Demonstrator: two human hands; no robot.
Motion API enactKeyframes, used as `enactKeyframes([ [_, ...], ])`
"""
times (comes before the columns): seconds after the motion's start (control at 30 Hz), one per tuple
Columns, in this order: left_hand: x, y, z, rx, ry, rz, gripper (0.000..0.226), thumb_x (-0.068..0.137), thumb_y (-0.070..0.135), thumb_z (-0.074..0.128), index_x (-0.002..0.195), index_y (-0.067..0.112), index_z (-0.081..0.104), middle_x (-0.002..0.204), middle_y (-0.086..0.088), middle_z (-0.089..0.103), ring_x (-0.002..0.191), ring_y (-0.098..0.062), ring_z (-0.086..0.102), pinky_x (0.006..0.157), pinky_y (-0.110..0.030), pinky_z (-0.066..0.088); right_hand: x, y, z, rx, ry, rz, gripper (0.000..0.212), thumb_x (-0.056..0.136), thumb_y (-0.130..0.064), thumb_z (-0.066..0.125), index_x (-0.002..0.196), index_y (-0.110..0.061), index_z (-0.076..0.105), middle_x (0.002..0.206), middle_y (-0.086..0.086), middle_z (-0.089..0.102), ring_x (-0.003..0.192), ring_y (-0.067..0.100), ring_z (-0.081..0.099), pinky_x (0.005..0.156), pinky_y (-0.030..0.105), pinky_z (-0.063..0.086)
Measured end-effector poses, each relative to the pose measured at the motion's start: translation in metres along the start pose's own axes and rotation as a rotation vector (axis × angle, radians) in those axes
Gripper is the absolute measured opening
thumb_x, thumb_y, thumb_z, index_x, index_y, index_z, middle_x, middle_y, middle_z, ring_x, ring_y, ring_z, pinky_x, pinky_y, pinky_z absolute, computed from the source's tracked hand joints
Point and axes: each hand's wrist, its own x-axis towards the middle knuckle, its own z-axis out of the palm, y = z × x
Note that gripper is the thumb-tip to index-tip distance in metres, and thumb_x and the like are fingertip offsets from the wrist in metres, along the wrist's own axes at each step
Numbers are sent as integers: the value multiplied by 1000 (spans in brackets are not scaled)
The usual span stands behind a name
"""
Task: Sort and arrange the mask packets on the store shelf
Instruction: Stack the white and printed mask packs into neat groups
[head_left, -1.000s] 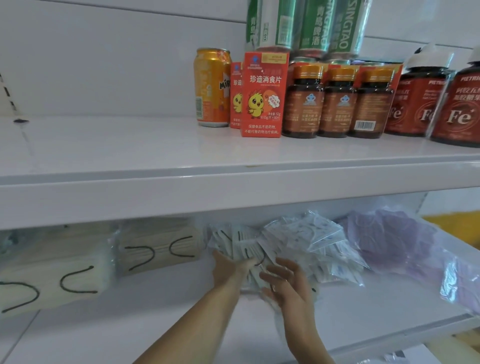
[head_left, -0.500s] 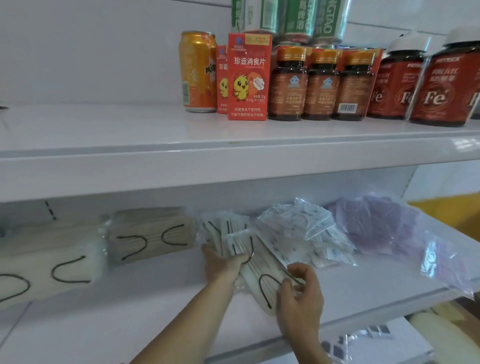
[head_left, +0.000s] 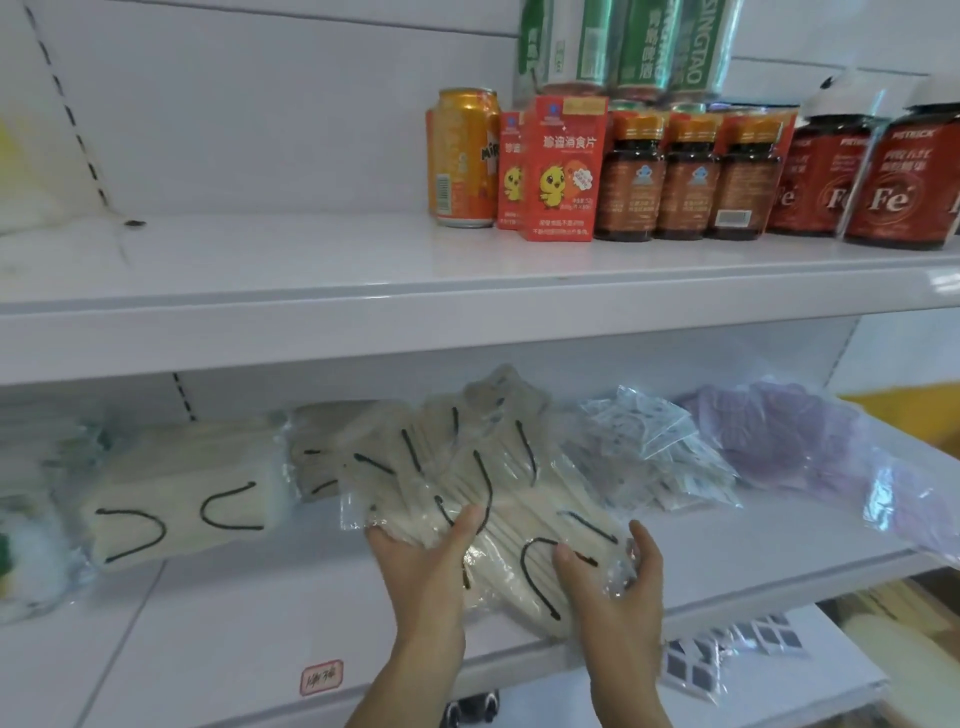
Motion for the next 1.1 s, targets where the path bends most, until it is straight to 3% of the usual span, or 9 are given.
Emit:
enactKeyframes([
  [0.13, 7, 19, -29, -170, -70, -28, 82, 72, 5, 86, 141, 26, 47, 128, -6, 69, 115, -26, 69, 103, -54, 51, -14, -8, 36, 232, -285, 18, 81, 62, -25, 90, 133, -26, 51, 126, 4, 70, 111, 20, 70, 94, 44, 57],
  [0.27, 10, 33, -54, -370, -225, -132, 49, 87, 5, 66, 135, 4, 59, 130, -21, 66, 122, -34, 64, 109, -50, 44, -25, -19, 76, 278, -467, -11, 73, 64, -15, 90, 127, -22, 56, 120, 7, 72, 109, 25, 71, 86, 39, 60],
  [0.43, 21, 46, -83, -420, -197, -134, 44, 92, 5, 59, 136, 0, 58, 132, -21, 65, 124, -32, 63, 107, -47, 44, -30, -28, 107, 284, -601, -26, 67, 70, 2, 88, 127, -12, 55, 116, 13, 74, 108, 32, 72, 90, 49, 59],
  [0.53, 28, 50, -96, -411, -187, -153, 47, 88, 3, 61, 134, -5, 57, 130, -27, 64, 121, -36, 64, 103, -48, 46, -30, -26, 119, 258, -595, -34, 57, 76, 11, 80, 125, -9, 57, 112, 13, 75, 104, 31, 73, 90, 51, 59],
  [0.67, 38, 57, -120, -418, -206, -106, 63, 77, -7, 69, 138, -2, 54, 131, -25, 64, 121, -37, 64, 102, -51, 52, -22, -21, 125, 200, -600, -58, 53, 75, 13, 79, 118, -9, 58, 106, 8, 76, 99, 26, 74, 79, 36, 62],
  [0.77, 49, 64, -143, -348, -206, -71, 65, 74, -14, 72, 136, -3, 54, 128, -25, 66, 115, -33, 67, 90, -41, 59, -11, -19, 124, 139, -662, -80, 53, 72, 7, 86, 116, -9, 61, 105, 8, 77, 97, 25, 75, 80, 40, 62],
  [0.83, 55, 71, -157, -237, -230, -30, 67, 67, -6, 78, 131, 1, 58, 124, -20, 69, 110, -29, 70, 83, -36, 61, -4, -18, 125, 85, -710, -93, 52, 66, -5, 87, 112, -8, 64, 102, 9, 77, 94, 26, 75, 73, 38, 61],
  [0.97, 66, 85, -180, 26, -359, 23, 89, 39, 25, 105, 119, 5, 71, 122, -22, 70, 117, -36, 66, 101, -48, 52, 14, -17, 126, 37, -720, -89, 45, 60, -6, 84, 102, -4, 68, 93, 11, 77, 85, 27, 75, 68, 32, 59],
  [1.1, 73, 95, -197, 157, -428, -24, 112, 33, 24, 106, 133, 12, 56, 119, -21, 71, 114, -40, 67, 101, -51, 52, 28, -13, 126, 9, -737, -81, 42, 58, -2, 84, 97, -1, 69, 89, 12, 77, 81, 24, 75, 68, 27, 58],
])
